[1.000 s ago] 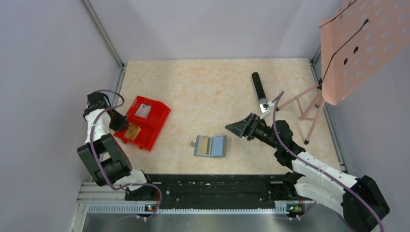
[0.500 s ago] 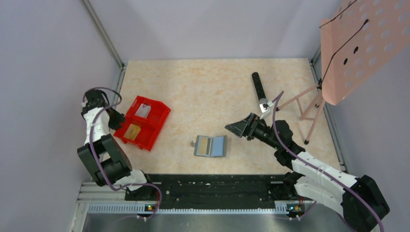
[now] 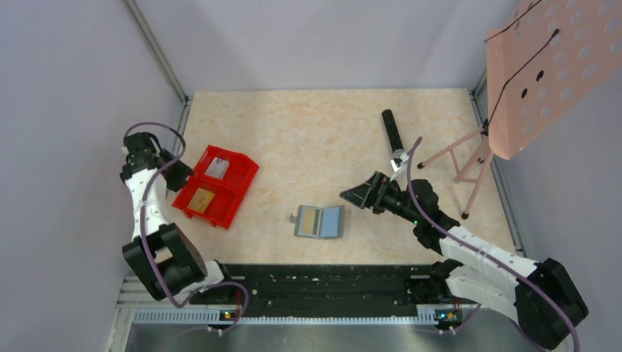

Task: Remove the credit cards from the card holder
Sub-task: Remove the credit card from the card holder.

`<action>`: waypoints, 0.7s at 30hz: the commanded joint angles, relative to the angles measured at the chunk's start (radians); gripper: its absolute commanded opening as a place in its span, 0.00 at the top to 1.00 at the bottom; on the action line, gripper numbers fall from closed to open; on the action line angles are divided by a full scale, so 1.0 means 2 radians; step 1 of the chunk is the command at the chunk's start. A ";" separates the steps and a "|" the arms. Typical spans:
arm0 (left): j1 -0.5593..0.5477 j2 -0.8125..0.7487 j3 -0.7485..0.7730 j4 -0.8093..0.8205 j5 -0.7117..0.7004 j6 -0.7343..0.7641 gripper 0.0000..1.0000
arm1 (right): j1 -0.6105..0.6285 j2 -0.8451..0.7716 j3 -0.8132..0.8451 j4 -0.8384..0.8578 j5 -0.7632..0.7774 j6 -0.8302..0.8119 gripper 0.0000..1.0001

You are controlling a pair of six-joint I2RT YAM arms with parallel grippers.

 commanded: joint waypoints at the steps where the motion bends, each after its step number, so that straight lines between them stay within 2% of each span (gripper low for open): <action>1: -0.018 -0.063 -0.021 0.012 0.065 0.022 0.59 | -0.007 0.019 0.045 -0.025 -0.003 -0.018 0.06; 5: -0.065 -0.105 -0.043 0.004 0.072 0.033 0.60 | -0.004 0.037 0.048 -0.024 -0.013 -0.011 0.14; 10: -0.154 -0.140 -0.076 0.012 0.076 0.015 0.61 | 0.003 0.047 0.042 -0.025 -0.002 -0.018 0.24; 14: -0.218 -0.158 -0.102 0.036 0.095 -0.007 0.61 | 0.013 0.058 0.045 -0.047 0.018 -0.029 0.26; 17: -0.267 -0.163 -0.129 0.065 0.119 -0.024 0.60 | 0.032 0.070 0.053 -0.067 0.038 -0.034 0.29; 21: -0.330 -0.157 -0.171 0.109 0.139 -0.044 0.54 | 0.082 0.089 0.067 -0.065 0.064 -0.031 0.39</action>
